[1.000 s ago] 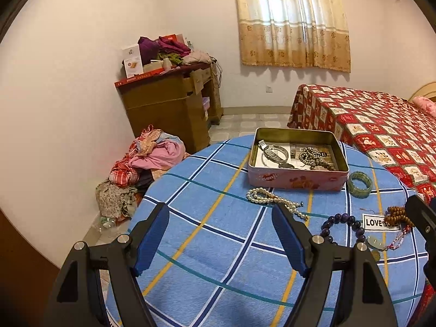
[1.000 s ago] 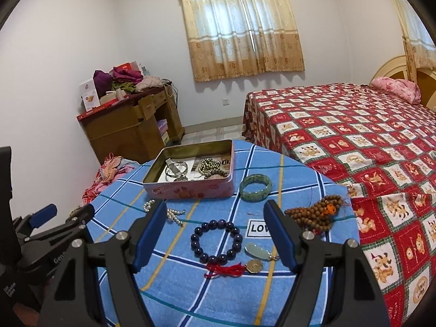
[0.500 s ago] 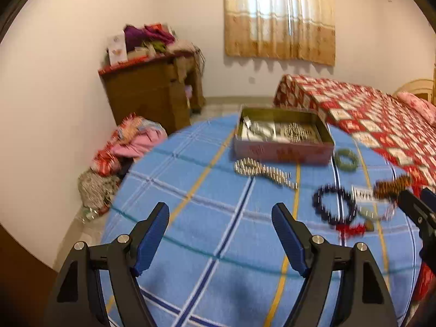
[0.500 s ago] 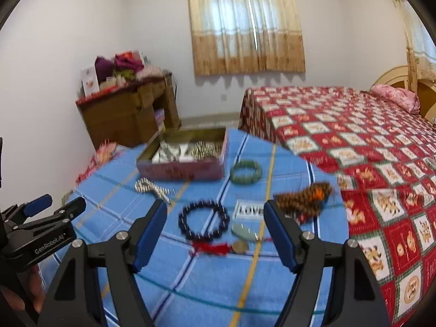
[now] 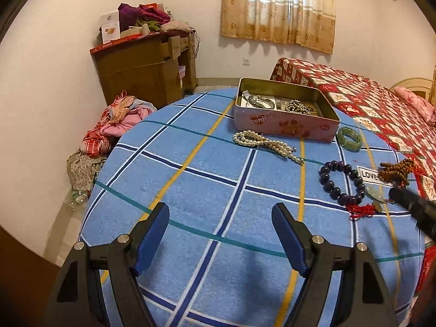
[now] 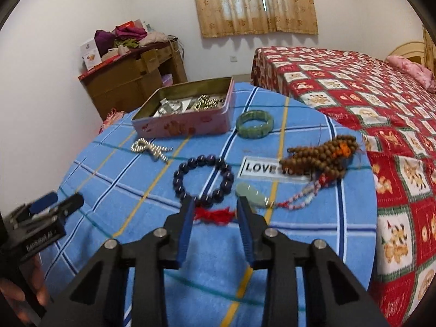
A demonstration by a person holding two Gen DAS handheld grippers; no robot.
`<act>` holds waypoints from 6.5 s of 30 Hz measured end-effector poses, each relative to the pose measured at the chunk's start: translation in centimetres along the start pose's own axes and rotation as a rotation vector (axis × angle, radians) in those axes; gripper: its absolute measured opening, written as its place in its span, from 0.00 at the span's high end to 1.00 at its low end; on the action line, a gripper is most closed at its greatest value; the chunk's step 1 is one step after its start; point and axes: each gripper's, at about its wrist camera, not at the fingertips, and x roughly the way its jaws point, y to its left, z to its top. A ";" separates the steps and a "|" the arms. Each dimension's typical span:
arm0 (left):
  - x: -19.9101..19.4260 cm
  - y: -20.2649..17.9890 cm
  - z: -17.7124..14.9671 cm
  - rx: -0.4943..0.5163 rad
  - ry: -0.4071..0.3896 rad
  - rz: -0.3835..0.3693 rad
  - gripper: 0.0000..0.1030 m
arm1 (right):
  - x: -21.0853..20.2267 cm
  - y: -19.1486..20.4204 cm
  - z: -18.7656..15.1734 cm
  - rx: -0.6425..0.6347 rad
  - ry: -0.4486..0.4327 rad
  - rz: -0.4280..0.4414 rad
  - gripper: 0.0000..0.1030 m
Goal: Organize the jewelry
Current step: 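Grasp the dark purple bead bracelet with the right tool and lift it, then lift the pearl necklace with the left tool while the right tool holds the bracelet, then lower the pearls into the pink tin with the left tool while the right drops the bracelet, then move the left tool to the red tassel while the right tool reaches the brown wooden bead strand, then grasp the red tassel with the left tool while the right tool grasps the wooden bead strand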
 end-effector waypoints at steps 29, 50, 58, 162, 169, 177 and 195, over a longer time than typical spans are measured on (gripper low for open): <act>8.6 -1.6 7.0 -0.084 0.086 -0.155 0.24 | 6.0 -0.1 4.3 -0.061 0.050 0.076 0.84; 12.5 -3.6 8.3 -0.133 0.102 -0.169 0.92 | 0.4 0.9 6.0 -0.066 -0.158 0.116 0.84; 6.9 -1.3 6.8 -0.106 0.003 -0.254 0.95 | -0.7 1.2 5.8 -0.051 -0.175 0.112 0.84; -0.4 -10.3 -0.1 0.294 -0.062 -0.279 0.27 | -3.4 -5.3 -3.3 0.125 -0.061 -0.101 0.61; -0.1 -12.3 -0.2 0.361 -0.026 -0.418 0.27 | -4.0 -5.8 -3.6 0.135 -0.063 -0.090 0.62; 2.8 -14.3 0.6 0.297 0.090 -0.502 0.28 | -4.7 -6.6 -3.4 0.142 -0.073 -0.092 0.62; 1.1 -11.9 0.5 0.246 0.076 -0.561 0.94 | -4.6 -8.4 -3.5 0.188 -0.064 -0.090 0.62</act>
